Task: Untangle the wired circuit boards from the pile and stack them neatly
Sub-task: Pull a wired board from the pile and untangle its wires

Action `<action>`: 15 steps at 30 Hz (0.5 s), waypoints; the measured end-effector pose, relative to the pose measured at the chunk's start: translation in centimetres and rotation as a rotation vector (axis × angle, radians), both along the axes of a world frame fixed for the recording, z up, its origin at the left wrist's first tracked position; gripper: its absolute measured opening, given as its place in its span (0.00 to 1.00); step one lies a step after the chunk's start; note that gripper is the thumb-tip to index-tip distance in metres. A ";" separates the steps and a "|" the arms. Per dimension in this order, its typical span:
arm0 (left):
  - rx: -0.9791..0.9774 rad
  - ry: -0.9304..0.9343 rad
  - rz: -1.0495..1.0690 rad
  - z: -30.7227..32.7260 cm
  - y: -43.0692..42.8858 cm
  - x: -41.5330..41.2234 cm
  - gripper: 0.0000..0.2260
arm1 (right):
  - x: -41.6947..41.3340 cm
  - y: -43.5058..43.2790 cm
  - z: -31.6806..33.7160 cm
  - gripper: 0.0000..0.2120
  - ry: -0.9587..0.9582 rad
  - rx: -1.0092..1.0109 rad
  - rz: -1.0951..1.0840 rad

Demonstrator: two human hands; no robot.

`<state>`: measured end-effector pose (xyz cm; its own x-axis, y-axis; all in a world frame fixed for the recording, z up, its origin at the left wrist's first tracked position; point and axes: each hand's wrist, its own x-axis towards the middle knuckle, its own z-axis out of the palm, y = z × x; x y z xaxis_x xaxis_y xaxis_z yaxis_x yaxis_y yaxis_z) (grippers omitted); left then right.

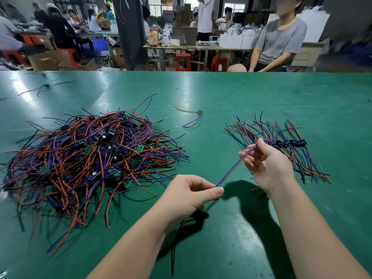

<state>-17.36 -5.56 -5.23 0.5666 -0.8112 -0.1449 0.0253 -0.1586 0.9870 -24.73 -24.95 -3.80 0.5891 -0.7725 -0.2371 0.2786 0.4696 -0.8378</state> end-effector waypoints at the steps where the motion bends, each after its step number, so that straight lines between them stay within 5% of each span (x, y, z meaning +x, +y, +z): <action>1: -0.054 0.028 0.021 0.2 0.0 0.1 0.08 | -0.1 -0.1 0.0 0.17 -0.025 -0.003 0.025; 4: -0.295 0.239 0.097 1.1 0.2 0.7 0.09 | 0.0 0.4 -0.1 0.18 0.031 -0.034 0.140; 8: -0.514 0.600 0.152 1.9 0.3 1.7 0.12 | 0.5 2.9 -1.0 0.05 0.149 -0.211 0.499; 11: -0.508 0.634 0.145 2.1 0.3 1.6 0.11 | 0.8 5.3 -1.1 0.13 0.060 -0.282 0.714; 15: -0.511 0.615 0.172 1.9 0.0 1.1 0.18 | 1.6 7.2 -0.9 0.17 -0.174 -0.140 0.605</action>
<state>-16.28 -5.56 -3.33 0.6288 -0.7702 -0.1067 0.5693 0.3625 0.7379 -23.14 -17.79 -4.68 0.9509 -0.3088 -0.0198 0.1364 0.4757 -0.8690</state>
